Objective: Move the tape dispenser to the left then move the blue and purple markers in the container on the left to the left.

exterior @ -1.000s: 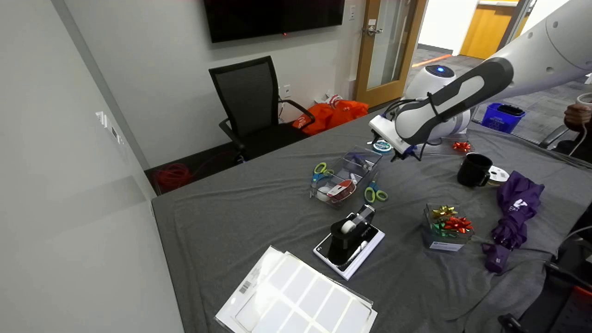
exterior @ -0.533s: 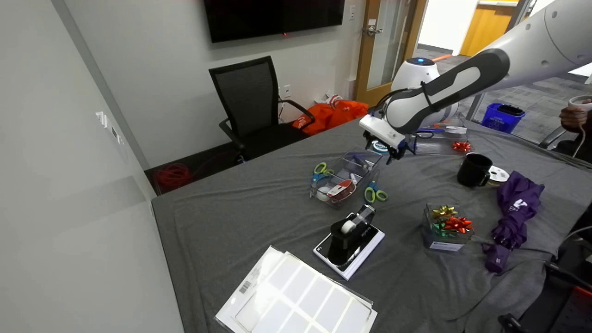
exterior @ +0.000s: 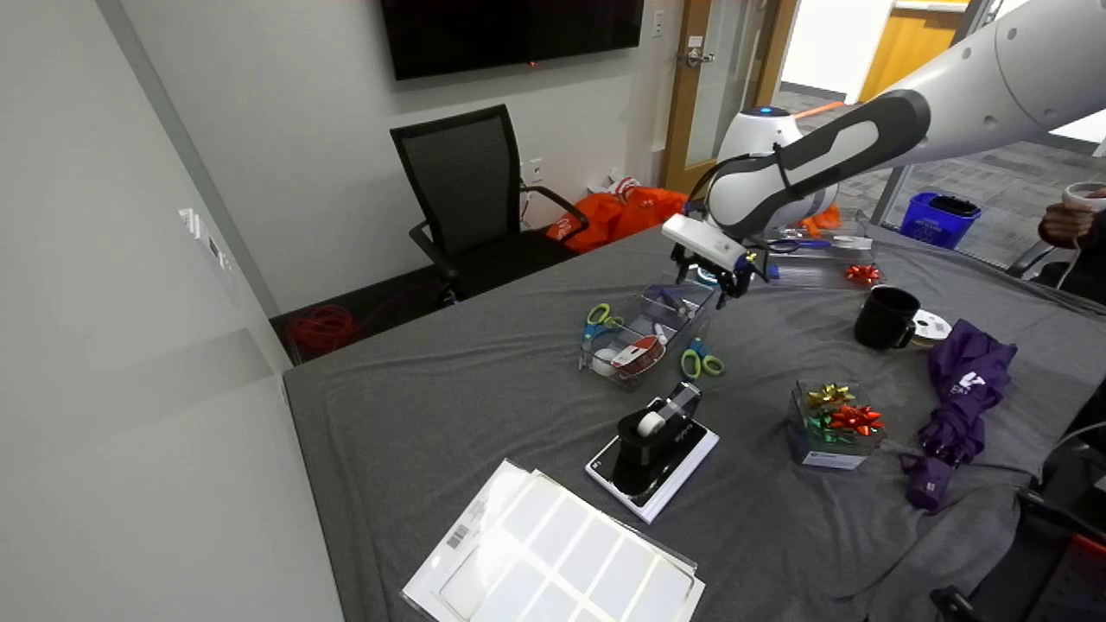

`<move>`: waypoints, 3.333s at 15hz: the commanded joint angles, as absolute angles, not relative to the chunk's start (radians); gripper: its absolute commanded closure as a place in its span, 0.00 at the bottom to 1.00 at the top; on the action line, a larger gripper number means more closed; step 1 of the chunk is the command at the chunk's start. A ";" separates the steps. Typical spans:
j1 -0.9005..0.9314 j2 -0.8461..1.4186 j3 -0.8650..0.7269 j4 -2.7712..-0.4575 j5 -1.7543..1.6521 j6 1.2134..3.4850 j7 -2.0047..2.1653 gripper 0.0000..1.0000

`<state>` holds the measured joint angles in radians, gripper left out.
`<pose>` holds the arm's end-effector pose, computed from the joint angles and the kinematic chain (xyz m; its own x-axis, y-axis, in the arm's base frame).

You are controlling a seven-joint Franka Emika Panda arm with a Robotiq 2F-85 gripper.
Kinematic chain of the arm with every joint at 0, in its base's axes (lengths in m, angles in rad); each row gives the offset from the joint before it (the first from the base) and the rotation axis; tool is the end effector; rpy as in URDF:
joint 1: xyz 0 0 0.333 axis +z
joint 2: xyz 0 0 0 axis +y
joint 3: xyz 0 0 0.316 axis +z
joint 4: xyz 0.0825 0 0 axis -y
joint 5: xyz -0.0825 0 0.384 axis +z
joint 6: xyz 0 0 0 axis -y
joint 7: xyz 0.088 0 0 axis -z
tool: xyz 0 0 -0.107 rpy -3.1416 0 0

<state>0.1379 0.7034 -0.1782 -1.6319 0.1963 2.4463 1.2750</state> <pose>0.7018 -0.0114 0.2240 0.1598 -0.9871 0.0090 -0.9789 -0.1596 -0.1272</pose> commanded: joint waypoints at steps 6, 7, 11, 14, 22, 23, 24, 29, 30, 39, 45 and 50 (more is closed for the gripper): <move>0.047 0.784 -0.098 -1.506 0.141 2.403 0.968 0.00; 0.045 0.791 -0.098 -1.499 0.138 2.398 0.932 0.00; 0.043 0.821 -0.101 -1.476 0.150 2.419 0.832 0.00; 0.046 0.841 -0.097 -1.467 0.164 2.447 0.810 0.00; 0.057 0.879 -0.097 -1.445 0.162 2.432 0.796 0.25; 0.057 0.881 -0.097 -1.444 0.162 2.432 0.797 0.28; 0.058 0.883 -0.098 -1.443 0.162 2.433 0.798 0.34; 0.060 0.897 -0.100 -1.436 0.162 2.438 0.803 0.69; 0.060 0.897 -0.100 -1.436 0.161 2.438 0.803 0.77; 0.052 0.866 -0.089 -1.462 0.173 2.446 0.785 0.96; 0.061 0.805 -0.102 -1.508 0.203 2.479 0.841 0.96; 0.075 0.758 -0.118 -1.526 0.214 2.517 0.958 0.96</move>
